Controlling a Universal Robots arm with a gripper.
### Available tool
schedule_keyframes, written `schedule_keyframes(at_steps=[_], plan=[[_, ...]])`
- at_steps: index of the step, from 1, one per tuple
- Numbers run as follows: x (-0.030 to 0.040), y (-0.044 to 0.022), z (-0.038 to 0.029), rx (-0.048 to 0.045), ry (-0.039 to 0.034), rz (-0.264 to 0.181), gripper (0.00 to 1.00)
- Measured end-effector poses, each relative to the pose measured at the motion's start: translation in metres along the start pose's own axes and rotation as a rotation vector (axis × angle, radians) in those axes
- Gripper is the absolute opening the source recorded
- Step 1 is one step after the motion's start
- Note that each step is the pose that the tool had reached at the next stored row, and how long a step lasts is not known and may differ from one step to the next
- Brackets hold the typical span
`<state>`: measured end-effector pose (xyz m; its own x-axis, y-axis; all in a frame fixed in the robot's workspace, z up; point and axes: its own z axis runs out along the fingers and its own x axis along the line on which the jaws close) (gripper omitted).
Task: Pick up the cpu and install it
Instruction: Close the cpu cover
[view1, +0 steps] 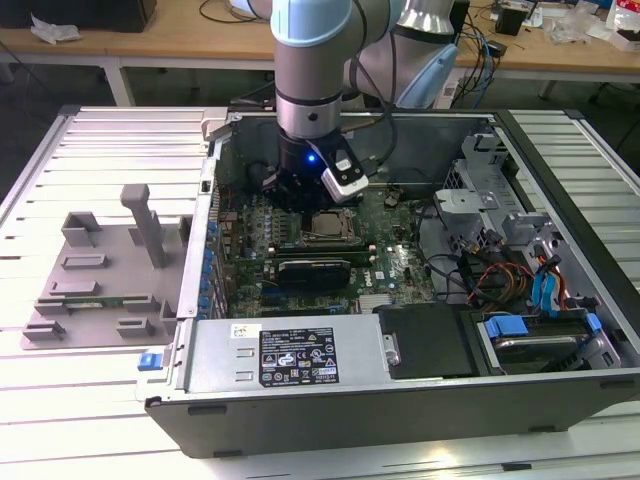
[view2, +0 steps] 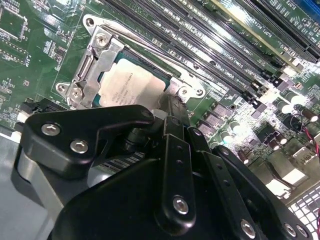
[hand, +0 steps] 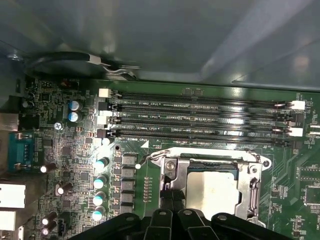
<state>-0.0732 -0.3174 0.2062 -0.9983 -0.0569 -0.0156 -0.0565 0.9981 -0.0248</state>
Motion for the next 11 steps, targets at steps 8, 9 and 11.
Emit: schedule_keyframes(at_steps=[8,9,11], plan=[[-0.0005,-0.0001,0.0015,-0.0002,0.0003,0.0,0.11],[-0.0014,-0.0002,0.0015,-0.0003,0.0001,0.0,0.11],[-0.0018,-0.0002,0.0015,-0.0002,-0.0002,0.0,0.11]])
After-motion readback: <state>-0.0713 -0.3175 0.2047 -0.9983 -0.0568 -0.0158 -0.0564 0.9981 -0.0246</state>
